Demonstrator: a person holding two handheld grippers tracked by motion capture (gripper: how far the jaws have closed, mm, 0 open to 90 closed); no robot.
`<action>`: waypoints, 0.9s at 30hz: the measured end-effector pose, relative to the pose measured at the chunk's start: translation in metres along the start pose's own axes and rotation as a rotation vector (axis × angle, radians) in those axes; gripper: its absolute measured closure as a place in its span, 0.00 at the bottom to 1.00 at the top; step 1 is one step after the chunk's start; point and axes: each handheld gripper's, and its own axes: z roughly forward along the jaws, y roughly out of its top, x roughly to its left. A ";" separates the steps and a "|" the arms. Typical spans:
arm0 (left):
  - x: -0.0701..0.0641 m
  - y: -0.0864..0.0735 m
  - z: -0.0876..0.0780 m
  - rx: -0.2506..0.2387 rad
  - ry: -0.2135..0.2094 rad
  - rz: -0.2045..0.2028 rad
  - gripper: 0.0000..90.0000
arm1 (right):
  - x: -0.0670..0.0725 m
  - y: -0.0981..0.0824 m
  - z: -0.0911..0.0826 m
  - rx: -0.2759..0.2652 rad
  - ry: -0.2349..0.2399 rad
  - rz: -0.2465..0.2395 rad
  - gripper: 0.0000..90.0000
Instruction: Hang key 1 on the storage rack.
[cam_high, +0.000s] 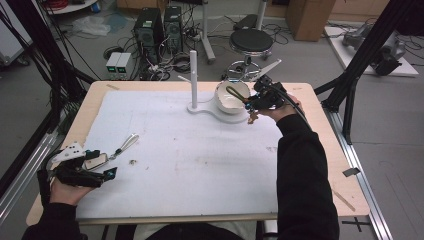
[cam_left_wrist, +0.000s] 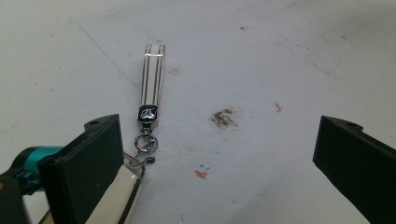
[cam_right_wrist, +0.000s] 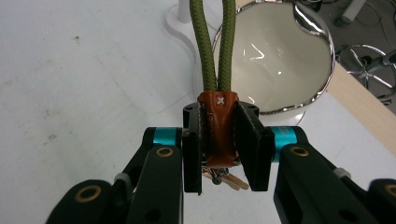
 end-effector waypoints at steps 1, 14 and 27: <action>0.000 0.000 0.000 0.001 0.000 0.001 0.03 | 0.000 0.003 0.000 -0.003 0.001 -0.006 0.81; 0.000 0.000 -0.001 -0.005 -0.001 -0.003 0.03 | 0.011 0.044 -0.004 -0.025 0.016 -0.059 0.81; 0.001 0.000 -0.004 -0.013 -0.003 -0.015 0.03 | 0.025 0.081 0.005 -0.039 0.025 -0.111 0.81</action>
